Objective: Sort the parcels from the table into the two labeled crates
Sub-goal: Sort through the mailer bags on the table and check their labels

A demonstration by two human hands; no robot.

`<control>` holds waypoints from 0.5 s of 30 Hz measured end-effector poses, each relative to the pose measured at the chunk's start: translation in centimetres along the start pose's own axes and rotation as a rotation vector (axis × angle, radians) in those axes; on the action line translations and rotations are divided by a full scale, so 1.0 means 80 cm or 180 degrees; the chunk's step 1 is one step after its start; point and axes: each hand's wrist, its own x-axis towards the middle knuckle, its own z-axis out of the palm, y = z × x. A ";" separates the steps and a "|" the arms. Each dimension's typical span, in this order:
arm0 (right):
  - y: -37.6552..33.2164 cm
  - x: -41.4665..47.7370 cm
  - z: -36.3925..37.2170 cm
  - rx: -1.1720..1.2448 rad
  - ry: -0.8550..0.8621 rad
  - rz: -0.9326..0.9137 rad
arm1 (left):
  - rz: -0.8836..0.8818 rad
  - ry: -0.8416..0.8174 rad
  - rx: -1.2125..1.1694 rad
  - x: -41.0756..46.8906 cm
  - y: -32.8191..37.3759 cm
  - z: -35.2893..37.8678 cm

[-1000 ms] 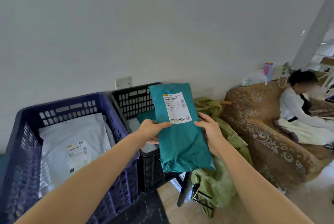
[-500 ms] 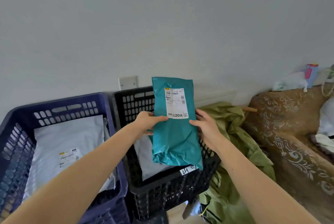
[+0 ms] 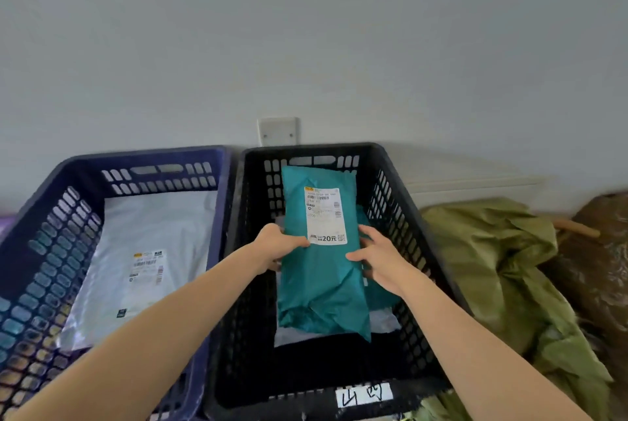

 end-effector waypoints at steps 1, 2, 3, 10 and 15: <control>0.003 0.011 -0.001 -0.0049 -0.0061 0.0038 | -0.0068 0.0075 -0.0015 0.005 -0.004 0.003; 0.006 0.020 -0.003 -0.0074 -0.0099 0.0072 | -0.0125 0.0148 -0.0048 0.009 -0.005 0.007; 0.008 0.029 -0.005 -0.0070 -0.0129 0.0098 | -0.0169 0.0215 -0.0097 0.014 -0.006 0.011; 0.026 0.086 -0.002 0.0092 -0.0287 0.0251 | -0.0273 0.0774 0.0020 0.029 -0.013 0.020; 0.051 0.110 0.015 0.0199 -0.0234 0.0305 | -0.0280 0.0995 0.0306 0.045 -0.035 0.016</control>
